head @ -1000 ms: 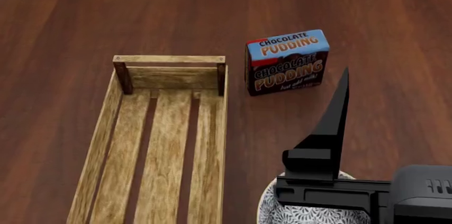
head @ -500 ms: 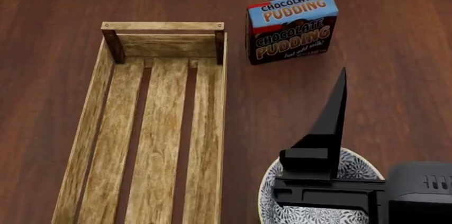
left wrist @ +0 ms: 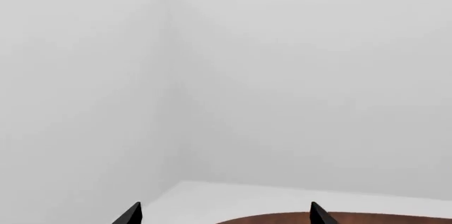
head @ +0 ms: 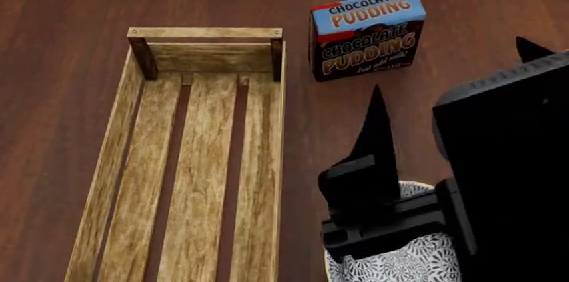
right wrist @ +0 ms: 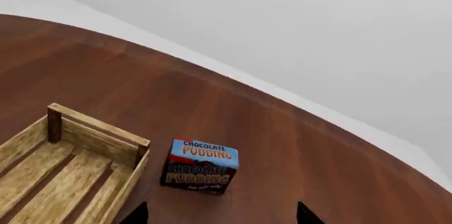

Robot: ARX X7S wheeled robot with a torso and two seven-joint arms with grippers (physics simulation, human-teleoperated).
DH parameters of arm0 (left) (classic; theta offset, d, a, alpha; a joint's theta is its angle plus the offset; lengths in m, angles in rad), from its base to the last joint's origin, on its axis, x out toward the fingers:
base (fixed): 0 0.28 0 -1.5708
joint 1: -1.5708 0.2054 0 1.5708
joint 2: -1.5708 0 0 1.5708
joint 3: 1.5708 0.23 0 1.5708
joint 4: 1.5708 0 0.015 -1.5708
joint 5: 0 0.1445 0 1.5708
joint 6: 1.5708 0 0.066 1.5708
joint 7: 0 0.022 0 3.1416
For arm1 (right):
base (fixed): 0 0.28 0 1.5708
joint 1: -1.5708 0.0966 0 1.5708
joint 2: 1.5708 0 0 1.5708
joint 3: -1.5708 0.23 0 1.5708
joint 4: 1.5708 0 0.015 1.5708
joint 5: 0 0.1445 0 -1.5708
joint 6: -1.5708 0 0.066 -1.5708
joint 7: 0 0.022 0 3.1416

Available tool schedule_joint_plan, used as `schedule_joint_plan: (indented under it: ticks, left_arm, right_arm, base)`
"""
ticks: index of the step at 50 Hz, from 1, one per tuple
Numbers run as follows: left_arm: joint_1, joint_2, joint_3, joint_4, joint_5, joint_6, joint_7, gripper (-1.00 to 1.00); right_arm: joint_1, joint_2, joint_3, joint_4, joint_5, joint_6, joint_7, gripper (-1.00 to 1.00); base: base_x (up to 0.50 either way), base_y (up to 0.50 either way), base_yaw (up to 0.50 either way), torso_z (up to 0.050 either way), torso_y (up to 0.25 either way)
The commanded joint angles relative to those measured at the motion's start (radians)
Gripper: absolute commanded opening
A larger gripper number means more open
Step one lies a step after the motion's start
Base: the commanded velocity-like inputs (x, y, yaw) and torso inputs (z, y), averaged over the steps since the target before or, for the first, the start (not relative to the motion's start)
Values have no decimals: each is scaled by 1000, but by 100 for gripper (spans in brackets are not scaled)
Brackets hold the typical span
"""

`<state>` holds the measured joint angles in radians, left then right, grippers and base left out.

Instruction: Stack the left bowl on the right bowl and place them in the tray.

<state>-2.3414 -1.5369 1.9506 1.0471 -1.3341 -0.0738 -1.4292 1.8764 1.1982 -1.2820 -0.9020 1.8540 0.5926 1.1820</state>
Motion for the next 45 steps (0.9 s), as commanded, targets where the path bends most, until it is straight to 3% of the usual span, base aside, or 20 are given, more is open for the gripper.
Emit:
schedule_joint_plan:
  ticks: [1,9,27,45]
  left_arm:
    - [18,-34,-247,0,-166,-109,28,100]
    - [93,-34,-242,0,-102,-70,24,100]
    - [241,-34,-136,0,104,59,-18,100]
    - [278,-34,-121,0,146,84,-25,100]
  right_arm:
    - [147,-165,-34,182,257,183,-108,100]
    - [172,-246,-85,264,351,296,-179,100]
    - [258,-215,-160,323,534,511,-205,100]
    - [165,-295,-220,364,492,581,-254,100]
  base:
    - [0,0,0,0,0]
    - [0,0,0,0,0]
    - [0,0,0,0,0]
    - [0,0,0,0,0]
